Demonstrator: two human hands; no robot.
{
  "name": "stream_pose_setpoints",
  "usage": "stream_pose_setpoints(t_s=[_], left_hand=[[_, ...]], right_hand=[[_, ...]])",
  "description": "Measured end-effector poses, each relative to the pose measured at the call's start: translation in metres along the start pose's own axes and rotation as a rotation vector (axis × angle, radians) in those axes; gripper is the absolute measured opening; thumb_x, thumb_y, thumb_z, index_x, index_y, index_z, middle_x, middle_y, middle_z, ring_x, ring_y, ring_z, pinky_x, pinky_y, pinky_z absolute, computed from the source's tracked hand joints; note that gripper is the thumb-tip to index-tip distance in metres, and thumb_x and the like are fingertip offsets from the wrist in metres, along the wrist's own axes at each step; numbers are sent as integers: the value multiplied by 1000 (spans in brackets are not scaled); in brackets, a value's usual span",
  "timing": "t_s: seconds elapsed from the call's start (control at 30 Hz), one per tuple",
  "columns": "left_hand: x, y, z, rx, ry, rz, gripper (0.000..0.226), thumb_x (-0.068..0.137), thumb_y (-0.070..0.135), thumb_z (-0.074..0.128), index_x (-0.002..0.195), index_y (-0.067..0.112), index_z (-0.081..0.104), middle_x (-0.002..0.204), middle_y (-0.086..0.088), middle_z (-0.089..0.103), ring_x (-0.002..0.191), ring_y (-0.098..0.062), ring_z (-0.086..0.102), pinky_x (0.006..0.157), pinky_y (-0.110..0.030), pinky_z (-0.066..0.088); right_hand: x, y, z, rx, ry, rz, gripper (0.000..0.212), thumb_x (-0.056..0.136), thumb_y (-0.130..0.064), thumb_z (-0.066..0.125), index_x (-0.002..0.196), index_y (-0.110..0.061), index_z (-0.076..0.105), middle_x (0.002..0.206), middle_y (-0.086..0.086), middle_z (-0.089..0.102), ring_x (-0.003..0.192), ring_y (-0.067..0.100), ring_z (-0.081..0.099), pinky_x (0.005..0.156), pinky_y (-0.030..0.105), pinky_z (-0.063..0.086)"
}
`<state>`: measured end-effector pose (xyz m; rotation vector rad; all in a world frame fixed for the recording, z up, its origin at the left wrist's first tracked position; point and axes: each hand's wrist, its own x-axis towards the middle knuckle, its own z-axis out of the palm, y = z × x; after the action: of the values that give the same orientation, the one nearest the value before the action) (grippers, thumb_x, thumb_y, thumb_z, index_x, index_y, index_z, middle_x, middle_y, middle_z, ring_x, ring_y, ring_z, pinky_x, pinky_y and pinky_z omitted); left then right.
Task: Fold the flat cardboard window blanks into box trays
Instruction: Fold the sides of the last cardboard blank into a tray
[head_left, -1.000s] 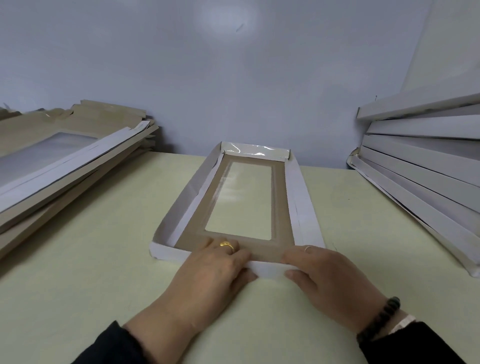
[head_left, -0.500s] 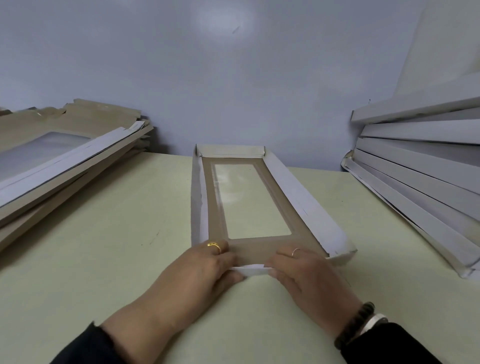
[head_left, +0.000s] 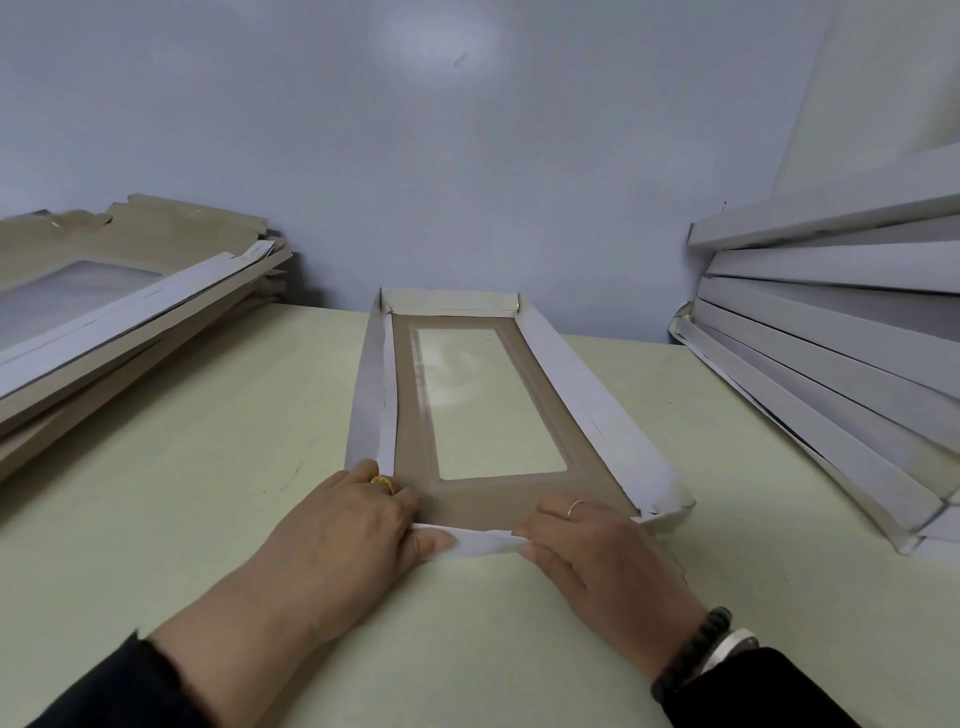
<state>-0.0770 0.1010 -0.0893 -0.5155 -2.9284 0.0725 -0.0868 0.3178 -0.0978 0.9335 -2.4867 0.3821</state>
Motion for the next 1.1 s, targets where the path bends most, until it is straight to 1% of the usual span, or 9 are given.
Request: stream_pose_setpoints(t_s=[0.1, 0.17, 0.3, 0.4, 0.6, 0.7, 0.77, 0.9, 1.1], left_hand=[[2, -3, -4, 0, -50, -31, 113, 35, 74, -44, 91, 31, 44, 89, 14, 46, 85, -5, 31, 68, -19, 24], [5, -7, -7, -47, -95, -54, 125, 34, 81, -38, 115, 33, 45, 103, 16, 50, 91, -5, 33, 69, -17, 27], [18, -12, -19, -214, -320, -123, 84, 74, 81, 27, 145, 42, 4, 144, 13, 33, 126, -13, 35, 95, -22, 33], [25, -18, -25, -258, -421, -174, 86, 74, 73, 46, 145, 40, 10, 141, 10, 40, 127, -15, 40, 91, -20, 33], [31, -18, -27, -250, -439, -190, 80, 74, 72, 49, 141, 35, 25, 135, 12, 39, 115, -15, 46, 83, -21, 34], [38, -16, -30, -195, -504, -181, 65, 73, 70, 54, 117, 24, 44, 117, 8, 41, 92, -15, 47, 68, -21, 36], [42, -18, -30, -222, -483, -161, 50, 71, 69, 59, 87, 23, 45, 97, 8, 45, 80, -13, 46, 62, -21, 35], [30, -26, -17, -472, -317, -96, 42, 73, 57, 67, 62, 24, 42, 57, 12, 43, 54, -7, 39, 51, -17, 29], [1, -27, 4, -485, 196, 41, 52, 65, 69, 53, 58, 19, 38, 65, 11, 47, 65, -5, 43, 56, -16, 33]], right_hand=[[1, 0, 1, -11, -1, -18, 9, 75, -17, 61, 68, -16, 66, 63, -5, 58, 56, 15, 56, 49, 24, 41], [1, 0, 1, -30, 1, -19, 8, 73, -18, 61, 66, -17, 65, 63, -6, 58, 56, 14, 56, 49, 23, 40], [1, 0, 2, -33, 24, -16, 9, 73, -18, 62, 64, -17, 63, 62, -7, 57, 55, 14, 55, 51, 20, 34], [0, 0, 3, -39, 16, -6, 8, 72, -18, 62, 64, -17, 63, 62, -7, 57, 56, 14, 55, 52, 21, 34], [2, -1, 3, -23, 32, 6, 8, 72, -17, 62, 64, -16, 62, 61, -6, 56, 55, 15, 54, 52, 21, 33], [1, -1, 3, -36, 42, 13, 15, 78, -22, 56, 65, -17, 62, 61, -8, 55, 56, 13, 53, 54, 18, 31], [2, -2, 2, -42, 37, 16, 25, 81, -26, 44, 65, -18, 61, 61, -9, 54, 56, 12, 53, 54, 17, 30], [2, -1, 3, -63, 27, 22, 25, 80, -26, 43, 66, -19, 62, 62, -10, 56, 57, 11, 54, 53, 18, 34], [3, -2, 7, -82, 44, 32, 8, 69, -17, 62, 62, -18, 60, 59, -8, 55, 54, 13, 54, 47, 22, 40]])
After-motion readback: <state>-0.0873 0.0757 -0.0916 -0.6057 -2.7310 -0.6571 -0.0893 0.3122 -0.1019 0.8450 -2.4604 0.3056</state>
